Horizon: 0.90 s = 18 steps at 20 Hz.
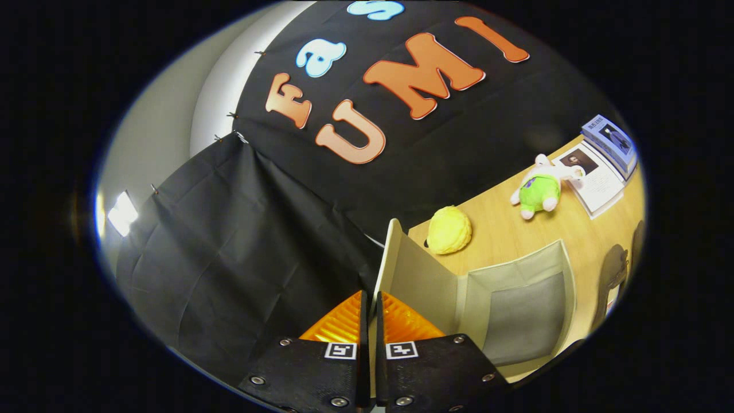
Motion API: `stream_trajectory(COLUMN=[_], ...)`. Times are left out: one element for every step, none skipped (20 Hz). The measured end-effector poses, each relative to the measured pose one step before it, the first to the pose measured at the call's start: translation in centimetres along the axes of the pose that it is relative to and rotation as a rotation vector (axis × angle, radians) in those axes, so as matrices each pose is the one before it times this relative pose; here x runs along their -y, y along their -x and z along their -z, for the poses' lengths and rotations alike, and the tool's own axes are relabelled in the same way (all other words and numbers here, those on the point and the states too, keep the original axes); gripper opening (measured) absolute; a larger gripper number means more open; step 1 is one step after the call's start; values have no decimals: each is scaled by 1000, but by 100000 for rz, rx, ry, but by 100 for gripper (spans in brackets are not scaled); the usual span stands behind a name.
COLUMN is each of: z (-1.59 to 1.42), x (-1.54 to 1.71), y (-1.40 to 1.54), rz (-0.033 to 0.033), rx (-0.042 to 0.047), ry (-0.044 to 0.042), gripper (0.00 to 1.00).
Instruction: Open the storage box then place both shoes into the box .Put the left shoe in first, then the right shoe, with the right side of both shoes facing outward in a uniform manner.
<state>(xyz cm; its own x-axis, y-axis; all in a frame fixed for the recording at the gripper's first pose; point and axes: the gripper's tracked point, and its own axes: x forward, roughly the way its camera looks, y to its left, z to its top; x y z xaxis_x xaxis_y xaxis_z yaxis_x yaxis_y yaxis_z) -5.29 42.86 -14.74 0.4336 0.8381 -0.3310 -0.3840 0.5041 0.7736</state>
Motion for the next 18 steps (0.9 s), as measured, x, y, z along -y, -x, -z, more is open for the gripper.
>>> stream_trajectory(z=[501, 290, 222, -16, 125, -215, -124, -198, -191, -248, -307, -400, -267, -478, -111, -107, -86, -177], x=[-421, -221, -173, -94, -5, 77, 221, 482, 335, 557, 676, 744, 775, 956, 986, 957, 955, 1085], y=[-228, -260, 71, -138, 123, 89, 215, 143, 154, 305, 381, 383, 375, 465, 394, 385, 403, 357], rz=[-1279, -641, -142, -19, 316, 344, 754, 1015, 1304, 1813, 1999, 1857, 2282, 2568, 2420, 2028, 2033, 2199], rx=[-1177, -638, -458, -279, 327, 977, 900, 927, 835, 990, 1077, 1280, 1501, 1360, 799, 394, 503, 706], ry=[778, 1062, 1090, 1218, 1094, 1254, 955, 773, 1132, 1250, 1477, 1873, 1963, 1857, 1572, 970, 583, 422], gripper=[6, 7, 10, 13, 28, 43, 65, 73, 86, 90, 96, 96, 97, 97, 97, 97, 98, 98])
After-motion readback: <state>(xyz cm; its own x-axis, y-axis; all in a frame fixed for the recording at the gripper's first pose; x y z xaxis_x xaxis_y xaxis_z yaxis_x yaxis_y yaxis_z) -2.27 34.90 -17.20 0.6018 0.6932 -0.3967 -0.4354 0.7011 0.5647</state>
